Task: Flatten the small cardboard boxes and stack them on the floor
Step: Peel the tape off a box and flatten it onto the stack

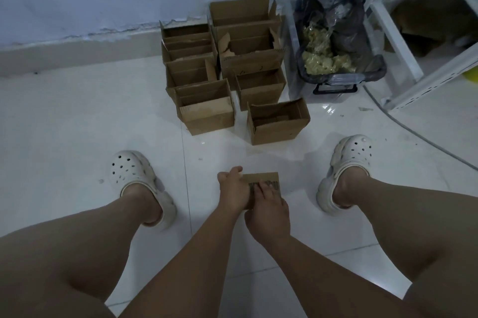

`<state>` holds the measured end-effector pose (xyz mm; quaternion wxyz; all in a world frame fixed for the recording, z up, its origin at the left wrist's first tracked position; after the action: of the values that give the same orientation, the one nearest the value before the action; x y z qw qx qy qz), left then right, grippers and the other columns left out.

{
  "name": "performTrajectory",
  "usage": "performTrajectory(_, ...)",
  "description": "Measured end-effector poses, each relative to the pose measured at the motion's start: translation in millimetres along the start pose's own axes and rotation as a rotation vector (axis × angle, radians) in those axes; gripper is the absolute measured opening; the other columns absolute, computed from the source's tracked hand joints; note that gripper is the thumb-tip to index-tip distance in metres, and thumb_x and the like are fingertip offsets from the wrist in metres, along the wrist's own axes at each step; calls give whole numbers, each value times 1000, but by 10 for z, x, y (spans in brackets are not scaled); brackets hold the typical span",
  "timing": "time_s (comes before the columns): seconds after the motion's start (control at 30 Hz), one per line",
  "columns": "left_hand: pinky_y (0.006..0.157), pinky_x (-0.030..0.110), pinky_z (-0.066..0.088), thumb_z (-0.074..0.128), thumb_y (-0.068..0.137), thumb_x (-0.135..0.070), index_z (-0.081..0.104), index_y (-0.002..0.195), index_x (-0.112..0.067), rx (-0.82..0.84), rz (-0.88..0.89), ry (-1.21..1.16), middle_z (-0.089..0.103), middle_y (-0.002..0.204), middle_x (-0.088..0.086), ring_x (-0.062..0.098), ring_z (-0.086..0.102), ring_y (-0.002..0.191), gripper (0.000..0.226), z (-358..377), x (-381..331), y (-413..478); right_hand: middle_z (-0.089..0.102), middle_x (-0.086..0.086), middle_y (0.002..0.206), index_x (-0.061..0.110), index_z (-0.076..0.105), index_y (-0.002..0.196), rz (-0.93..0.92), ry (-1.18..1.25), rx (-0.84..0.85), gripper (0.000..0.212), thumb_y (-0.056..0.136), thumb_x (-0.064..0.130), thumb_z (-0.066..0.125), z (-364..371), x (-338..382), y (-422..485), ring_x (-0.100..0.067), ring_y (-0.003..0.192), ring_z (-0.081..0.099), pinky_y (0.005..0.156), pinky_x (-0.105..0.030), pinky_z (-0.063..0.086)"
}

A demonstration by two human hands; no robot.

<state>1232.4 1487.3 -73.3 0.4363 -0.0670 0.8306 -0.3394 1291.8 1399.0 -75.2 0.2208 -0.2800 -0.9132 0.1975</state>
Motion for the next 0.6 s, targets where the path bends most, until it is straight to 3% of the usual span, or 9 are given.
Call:
performTrajectory(0.07, 98, 27, 45, 42, 95, -5, 39, 140, -13, 109, 32, 49, 44, 133, 10, 23, 51, 110, 46, 54, 21, -10, 44, -1, 145, 19, 37, 143, 22, 69, -88, 52, 92, 28, 44, -85, -2, 24, -18, 134, 39, 109, -34, 34)
performTrajectory(0.13, 91, 31, 48, 52, 90, -7, 32, 142, -21, 112, 6, 13, 52, 123, 7, 20, 54, 102, 58, 51, 64, -43, 54, -3, 133, 18, 36, 142, 58, 192, -130, 52, 92, 27, 47, -165, -8, 35, -20, 120, 52, 99, -34, 43)
performTrajectory(0.23, 68, 25, 51, 67, 79, -19, 50, 112, -22, 26, -65, -32, 62, 101, -2, 10, 58, 80, 38, 13, 156, -87, 56, -6, 129, 22, 21, 151, 76, 318, -118, 69, 90, 27, 53, -214, -26, 46, -23, 113, 56, 94, -36, 47)
performTrajectory(0.3, 70, 30, 53, 66, 80, -27, 66, 90, -23, 35, 5, 65, 69, 89, -1, 12, 62, 78, 11, 25, 196, -102, 57, -3, 128, 27, 22, 151, 33, 302, -100, 69, 90, 23, 54, -217, -22, 45, -20, 114, 55, 95, -34, 46)
performTrajectory(0.37, 75, 33, 51, 58, 89, -32, 71, 81, -22, 110, 106, 107, 71, 81, 0, 16, 65, 78, 19, 55, 180, -150, 58, 2, 129, 31, 25, 150, -3, 319, -90, 67, 90, 19, 54, -210, -19, 36, -16, 114, 55, 95, -30, 46)
performTrajectory(0.47, 76, 31, 48, 34, 101, -39, 69, 88, -15, 231, 182, 76, 70, 85, 5, 20, 64, 81, 45, 125, 109, -229, 57, 5, 131, 33, 35, 146, 5, 379, -99, 51, 97, 23, 48, -213, -40, 39, -13, 115, 54, 92, -25, 44)
performTrajectory(0.6, 97, 37, 45, 24, 103, -40, 59, 115, -10, 392, 129, 44, 65, 112, 9, 21, 60, 106, 47, 218, 55, -261, 62, 4, 125, 28, 52, 136, 78, 442, -118, 38, 98, 24, 47, -244, -107, 66, -15, 112, 58, 89, -23, 44)
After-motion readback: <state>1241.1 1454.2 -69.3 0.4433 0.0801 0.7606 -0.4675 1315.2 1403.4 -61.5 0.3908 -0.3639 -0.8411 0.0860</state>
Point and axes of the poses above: each hand's wrist, its own y-axis towards the middle knuckle, its own z-axis out of the palm, x = y × z, the point moved 4 cm from there along y, towards the middle knuckle
